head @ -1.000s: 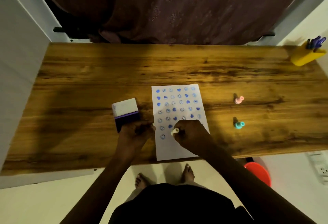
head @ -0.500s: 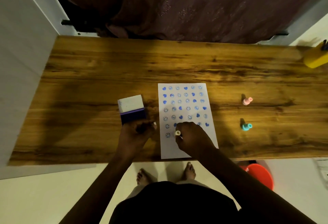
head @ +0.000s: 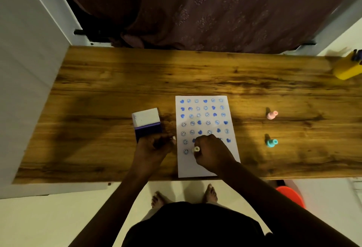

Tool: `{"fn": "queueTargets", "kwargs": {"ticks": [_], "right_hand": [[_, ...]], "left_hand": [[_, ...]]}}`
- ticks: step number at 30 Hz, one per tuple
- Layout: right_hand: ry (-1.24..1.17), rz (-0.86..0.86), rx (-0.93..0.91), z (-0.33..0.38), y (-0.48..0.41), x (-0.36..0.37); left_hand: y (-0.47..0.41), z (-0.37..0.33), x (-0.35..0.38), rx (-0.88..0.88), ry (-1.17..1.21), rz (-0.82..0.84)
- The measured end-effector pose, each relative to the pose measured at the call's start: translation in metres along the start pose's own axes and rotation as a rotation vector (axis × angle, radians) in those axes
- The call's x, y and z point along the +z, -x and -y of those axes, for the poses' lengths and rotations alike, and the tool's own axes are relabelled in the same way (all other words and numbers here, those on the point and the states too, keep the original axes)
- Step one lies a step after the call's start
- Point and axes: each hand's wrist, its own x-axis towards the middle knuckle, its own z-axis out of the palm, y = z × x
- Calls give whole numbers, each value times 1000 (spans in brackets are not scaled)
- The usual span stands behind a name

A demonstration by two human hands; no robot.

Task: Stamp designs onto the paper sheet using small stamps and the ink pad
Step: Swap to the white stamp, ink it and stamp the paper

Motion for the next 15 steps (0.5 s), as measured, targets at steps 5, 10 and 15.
{"fn": "queueTargets", "kwargs": {"ticks": [5, 10, 15], "right_hand": [[-93, 55, 29, -6, -10, -8], [-306, 13, 88, -16, -14, -42], [-867, -9, 143, -35, 0, -73]], "left_hand": [[5, -5, 6, -1, -2, 8], [6, -13, 17, -25, 36, 36], [3, -29, 40, -85, 146, 108]]}}
